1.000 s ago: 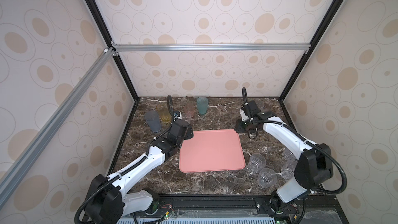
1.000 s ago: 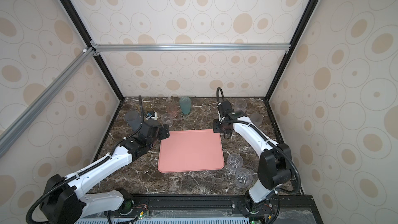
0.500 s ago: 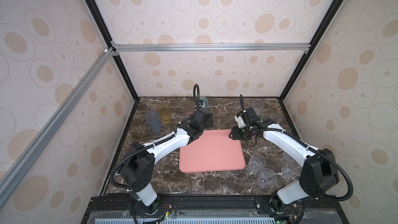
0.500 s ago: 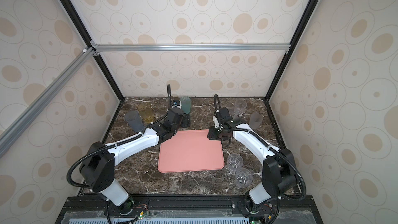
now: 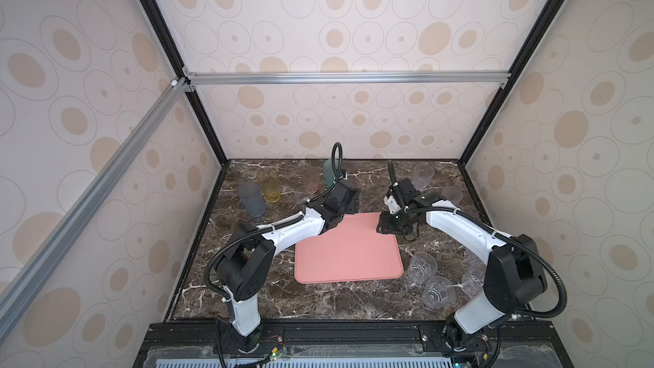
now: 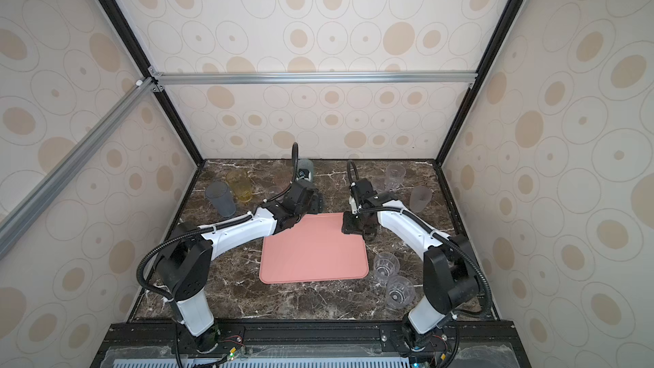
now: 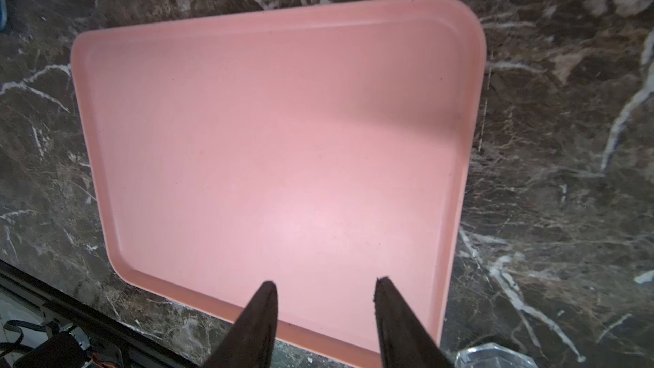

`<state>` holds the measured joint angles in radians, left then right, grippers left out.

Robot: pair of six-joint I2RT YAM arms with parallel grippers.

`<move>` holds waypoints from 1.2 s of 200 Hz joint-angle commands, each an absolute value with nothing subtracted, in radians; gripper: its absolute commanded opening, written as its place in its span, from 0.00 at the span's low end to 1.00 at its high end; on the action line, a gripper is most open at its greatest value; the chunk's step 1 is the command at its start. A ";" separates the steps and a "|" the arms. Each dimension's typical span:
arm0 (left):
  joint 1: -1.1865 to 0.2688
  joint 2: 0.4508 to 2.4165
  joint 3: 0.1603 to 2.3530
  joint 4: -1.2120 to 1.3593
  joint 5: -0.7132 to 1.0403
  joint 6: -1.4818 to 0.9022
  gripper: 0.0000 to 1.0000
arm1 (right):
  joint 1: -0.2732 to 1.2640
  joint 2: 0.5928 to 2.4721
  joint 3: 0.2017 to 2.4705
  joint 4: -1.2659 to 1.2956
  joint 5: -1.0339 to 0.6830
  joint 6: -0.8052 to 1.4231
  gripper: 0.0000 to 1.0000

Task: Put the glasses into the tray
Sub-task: 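Release the tray and move the left gripper toward the blue frosted glass, then grasp the blue frosted glass with the left gripper and lift it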

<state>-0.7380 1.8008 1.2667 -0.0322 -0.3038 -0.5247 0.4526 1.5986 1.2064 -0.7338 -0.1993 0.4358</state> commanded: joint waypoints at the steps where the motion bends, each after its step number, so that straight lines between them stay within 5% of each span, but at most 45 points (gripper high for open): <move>1: -0.755 1.785 1.200 0.019 -0.286 -0.546 0.80 | 0.479 1.616 1.216 -0.779 -0.171 0.428 0.48; 127: -0.725 1.636 1.244 -0.213 -0.389 -0.362 0.81 | 0.535 1.772 1.372 -0.787 -0.181 0.469 0.46; 179: -0.448 1.519 1.360 -0.431 -0.181 -0.271 0.65 | 0.588 1.805 1.400 -0.749 -0.187 0.481 0.46; 240: -0.121 1.497 1.401 -0.500 -0.029 -0.222 0.59 | 0.637 1.880 1.517 -0.784 -0.152 0.486 0.45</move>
